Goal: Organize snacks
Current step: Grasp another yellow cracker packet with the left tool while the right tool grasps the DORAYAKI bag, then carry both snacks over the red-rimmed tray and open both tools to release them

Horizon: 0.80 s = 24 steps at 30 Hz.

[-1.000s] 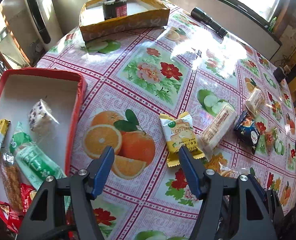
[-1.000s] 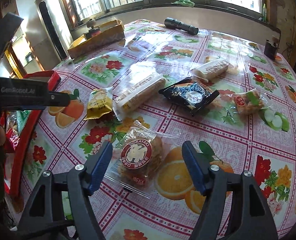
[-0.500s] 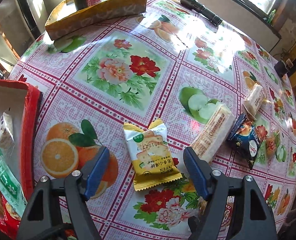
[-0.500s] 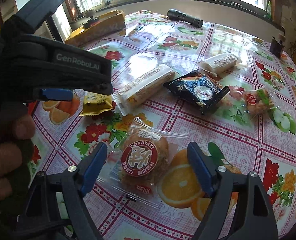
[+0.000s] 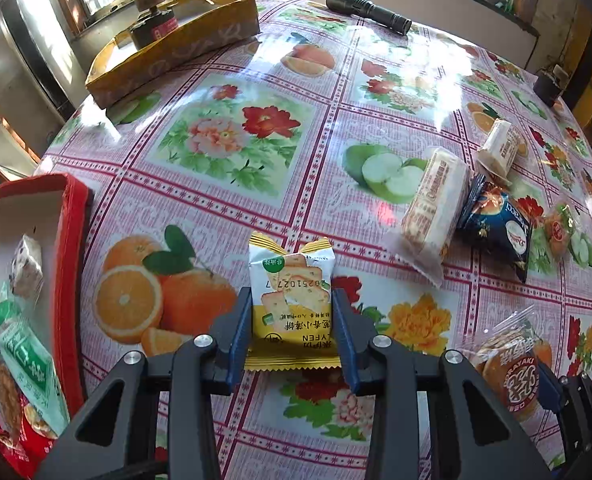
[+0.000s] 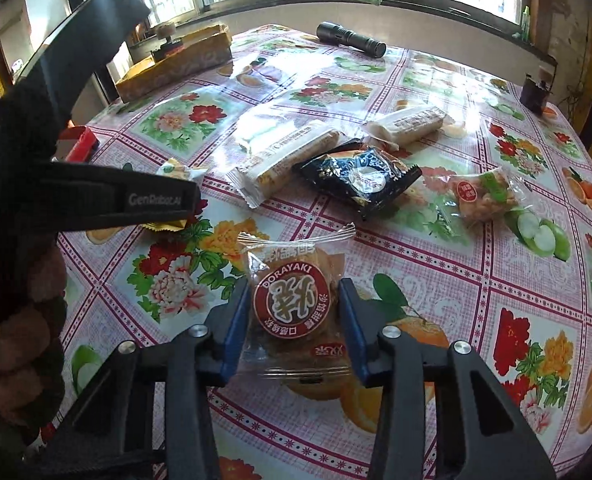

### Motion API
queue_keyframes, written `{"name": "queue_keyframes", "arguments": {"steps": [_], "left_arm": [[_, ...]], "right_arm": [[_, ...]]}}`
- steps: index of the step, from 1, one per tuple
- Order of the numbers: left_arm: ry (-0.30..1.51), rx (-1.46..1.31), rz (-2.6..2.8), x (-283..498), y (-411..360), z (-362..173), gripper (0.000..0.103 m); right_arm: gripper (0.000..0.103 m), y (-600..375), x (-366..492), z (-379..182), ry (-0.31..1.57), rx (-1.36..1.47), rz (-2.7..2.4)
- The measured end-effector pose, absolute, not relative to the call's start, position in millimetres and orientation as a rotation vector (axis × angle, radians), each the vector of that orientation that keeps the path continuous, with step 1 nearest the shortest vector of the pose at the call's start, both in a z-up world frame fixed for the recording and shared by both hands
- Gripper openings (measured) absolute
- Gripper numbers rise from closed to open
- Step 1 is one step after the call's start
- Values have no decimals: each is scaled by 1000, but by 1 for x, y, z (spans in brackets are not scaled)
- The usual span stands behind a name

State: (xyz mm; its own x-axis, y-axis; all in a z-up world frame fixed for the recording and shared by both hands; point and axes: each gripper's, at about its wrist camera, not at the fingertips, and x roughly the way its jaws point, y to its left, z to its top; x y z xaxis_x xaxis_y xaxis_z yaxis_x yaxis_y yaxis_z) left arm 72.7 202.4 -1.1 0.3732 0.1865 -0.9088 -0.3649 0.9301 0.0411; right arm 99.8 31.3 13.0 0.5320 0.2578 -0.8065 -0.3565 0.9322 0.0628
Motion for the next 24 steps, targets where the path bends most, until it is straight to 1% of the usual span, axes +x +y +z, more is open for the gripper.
{"name": "queue_keyframes", "arguments": {"steps": [8,13,24], "left_arm": [[1125,-188,371,14,201,6,38],[1087,-152,383,-13,193,18,38],[1034,-82,417,-41,184,33,38]], "right_arm": [[44,8,70,37,886,24,410],[44,3,51,52,857,80,442],[44,4,27,60,840,141,484]]}}
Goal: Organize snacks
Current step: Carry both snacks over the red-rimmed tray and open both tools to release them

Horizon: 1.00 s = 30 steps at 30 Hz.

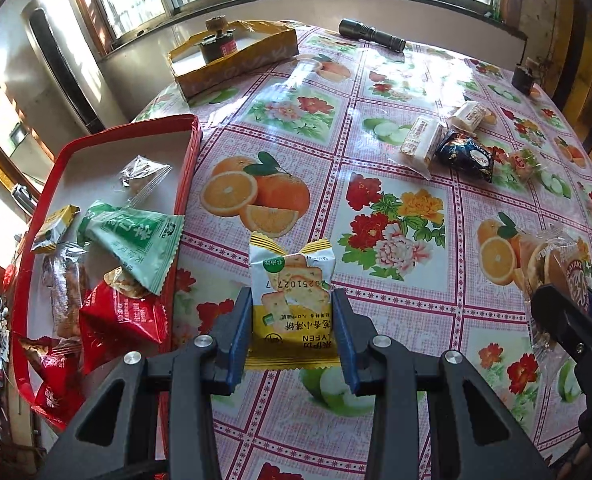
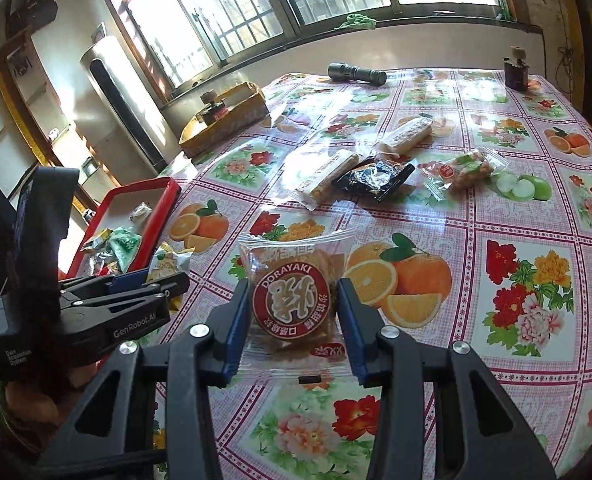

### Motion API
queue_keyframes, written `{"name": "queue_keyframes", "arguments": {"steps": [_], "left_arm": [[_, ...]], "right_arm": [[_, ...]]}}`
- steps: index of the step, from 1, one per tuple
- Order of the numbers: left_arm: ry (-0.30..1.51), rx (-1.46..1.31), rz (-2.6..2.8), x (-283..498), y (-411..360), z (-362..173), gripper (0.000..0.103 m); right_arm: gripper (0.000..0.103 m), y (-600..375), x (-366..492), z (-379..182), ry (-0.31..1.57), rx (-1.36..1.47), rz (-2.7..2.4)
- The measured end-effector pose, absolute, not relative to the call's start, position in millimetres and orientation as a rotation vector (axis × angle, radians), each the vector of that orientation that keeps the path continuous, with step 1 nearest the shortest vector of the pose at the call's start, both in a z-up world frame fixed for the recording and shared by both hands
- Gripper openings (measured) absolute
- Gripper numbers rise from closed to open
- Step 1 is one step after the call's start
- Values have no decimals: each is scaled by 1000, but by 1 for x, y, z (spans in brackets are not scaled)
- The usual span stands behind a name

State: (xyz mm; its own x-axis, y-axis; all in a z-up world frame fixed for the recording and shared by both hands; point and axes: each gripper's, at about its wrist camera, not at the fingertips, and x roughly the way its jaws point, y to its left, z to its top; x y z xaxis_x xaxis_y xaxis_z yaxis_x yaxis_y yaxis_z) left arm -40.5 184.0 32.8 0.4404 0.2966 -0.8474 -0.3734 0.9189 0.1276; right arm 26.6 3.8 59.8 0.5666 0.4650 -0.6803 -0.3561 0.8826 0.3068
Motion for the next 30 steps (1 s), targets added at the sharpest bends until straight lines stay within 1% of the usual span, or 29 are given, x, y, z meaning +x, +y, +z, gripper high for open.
{"name": "queue_keyframes", "arguments": {"steps": [10,30], "left_arm": [[978,-40,470,-68,186,43,38],[909,-88,505,-90,215,63,38]], "right_arm": [[44,19,9,71,811,137,538],[44,55,5,77,809,89,602]]}}
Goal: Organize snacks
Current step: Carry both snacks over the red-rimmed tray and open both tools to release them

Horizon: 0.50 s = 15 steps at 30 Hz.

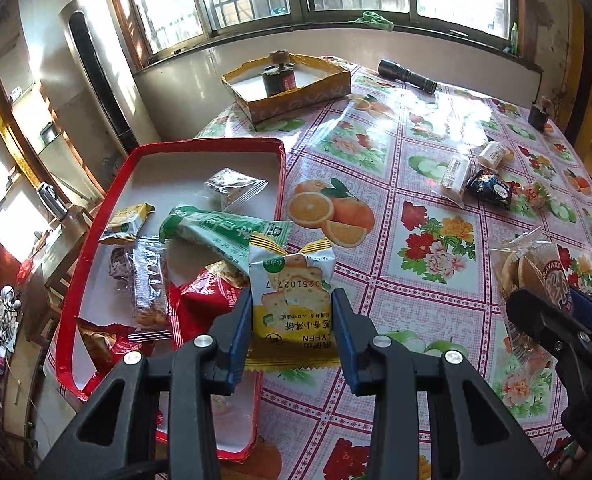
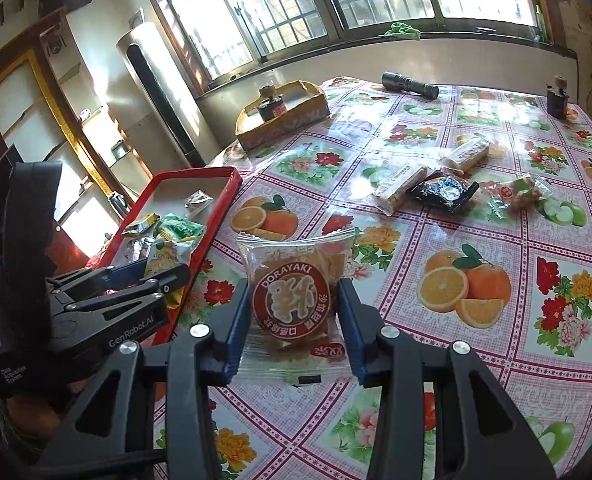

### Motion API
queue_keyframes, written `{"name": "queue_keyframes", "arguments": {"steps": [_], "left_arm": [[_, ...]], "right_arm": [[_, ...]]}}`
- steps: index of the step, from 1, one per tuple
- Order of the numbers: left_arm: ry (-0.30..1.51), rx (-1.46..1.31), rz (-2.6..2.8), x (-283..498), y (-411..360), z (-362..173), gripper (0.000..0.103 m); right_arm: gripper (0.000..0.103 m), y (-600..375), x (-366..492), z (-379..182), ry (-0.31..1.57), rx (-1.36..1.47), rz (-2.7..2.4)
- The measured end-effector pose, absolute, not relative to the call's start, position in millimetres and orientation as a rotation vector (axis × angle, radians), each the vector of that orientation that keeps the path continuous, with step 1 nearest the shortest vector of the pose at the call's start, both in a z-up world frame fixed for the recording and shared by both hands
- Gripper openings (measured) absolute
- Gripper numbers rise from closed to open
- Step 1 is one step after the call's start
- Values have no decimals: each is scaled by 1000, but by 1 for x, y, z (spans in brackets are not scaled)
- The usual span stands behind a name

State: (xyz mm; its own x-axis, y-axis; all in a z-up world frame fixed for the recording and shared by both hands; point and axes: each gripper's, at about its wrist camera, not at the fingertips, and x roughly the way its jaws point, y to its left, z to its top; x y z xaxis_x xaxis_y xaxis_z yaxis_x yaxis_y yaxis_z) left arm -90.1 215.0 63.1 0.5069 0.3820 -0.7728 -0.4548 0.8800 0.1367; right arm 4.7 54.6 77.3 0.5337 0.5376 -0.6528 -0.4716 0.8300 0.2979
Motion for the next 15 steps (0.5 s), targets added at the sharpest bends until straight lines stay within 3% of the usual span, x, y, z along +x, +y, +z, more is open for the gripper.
{"name": "queue_keyframes", "arguments": {"steps": [15], "left_arm": [[880,-165,578,-103,271,74,38]], "right_arm": [[44,109,19,80,819,33,693]]}}
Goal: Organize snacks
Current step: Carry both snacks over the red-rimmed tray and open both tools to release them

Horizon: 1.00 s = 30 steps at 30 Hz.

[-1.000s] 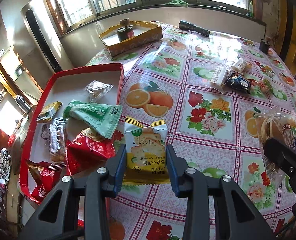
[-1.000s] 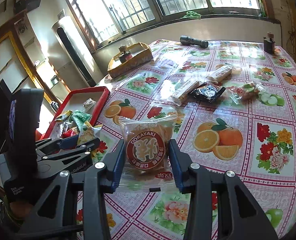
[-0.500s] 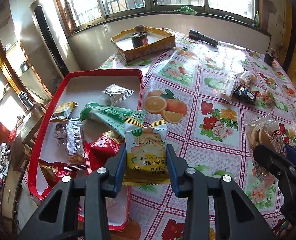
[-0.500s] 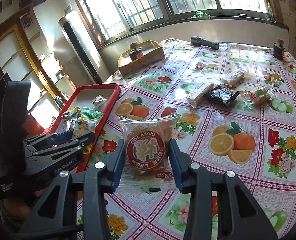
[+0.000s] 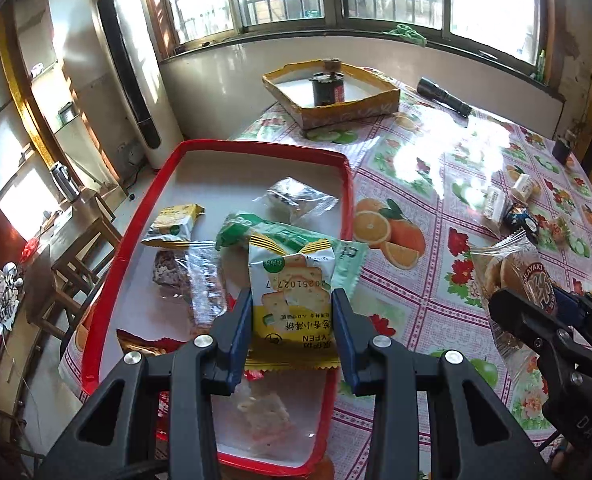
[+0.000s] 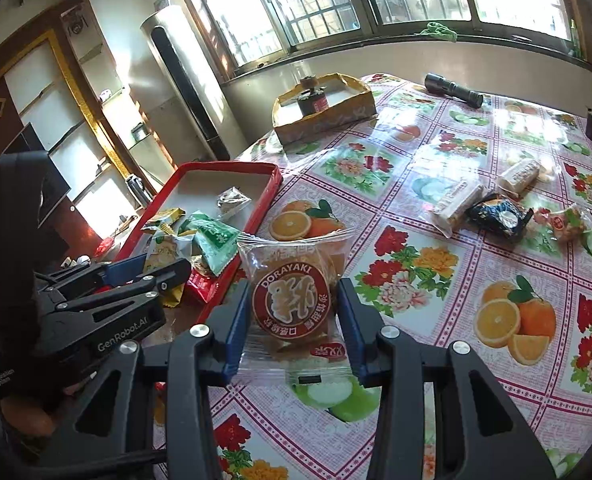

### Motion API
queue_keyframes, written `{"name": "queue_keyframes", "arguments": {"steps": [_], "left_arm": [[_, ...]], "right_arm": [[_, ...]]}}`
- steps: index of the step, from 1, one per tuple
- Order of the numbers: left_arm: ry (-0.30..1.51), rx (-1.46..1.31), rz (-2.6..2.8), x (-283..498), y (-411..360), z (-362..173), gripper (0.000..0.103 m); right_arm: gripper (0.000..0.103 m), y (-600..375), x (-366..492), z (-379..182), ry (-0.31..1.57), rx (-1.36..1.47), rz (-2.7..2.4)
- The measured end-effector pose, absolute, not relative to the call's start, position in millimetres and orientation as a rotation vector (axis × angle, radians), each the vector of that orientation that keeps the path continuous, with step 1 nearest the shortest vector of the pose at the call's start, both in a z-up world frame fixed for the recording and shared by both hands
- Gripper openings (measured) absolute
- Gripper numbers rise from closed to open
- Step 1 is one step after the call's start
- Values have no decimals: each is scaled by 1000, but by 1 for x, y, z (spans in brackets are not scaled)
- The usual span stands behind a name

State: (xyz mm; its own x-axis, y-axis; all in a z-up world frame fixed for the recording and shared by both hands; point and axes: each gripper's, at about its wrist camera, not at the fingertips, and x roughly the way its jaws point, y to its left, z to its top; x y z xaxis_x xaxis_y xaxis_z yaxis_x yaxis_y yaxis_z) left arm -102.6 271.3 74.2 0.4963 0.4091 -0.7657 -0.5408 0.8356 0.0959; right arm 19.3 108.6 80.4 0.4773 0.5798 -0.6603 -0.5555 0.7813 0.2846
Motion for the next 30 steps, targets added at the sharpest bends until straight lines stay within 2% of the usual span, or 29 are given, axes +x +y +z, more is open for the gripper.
{"name": "queue_keyframes", "arguments": {"steps": [14,30], "left_arm": [[859,-280,721,-122,356,80,38],[904,-285,724,-110,370,61,38]], "right_arm": [[44,208,53,86,809,-54,809],[44,268,78,68,855,-72,884]]}}
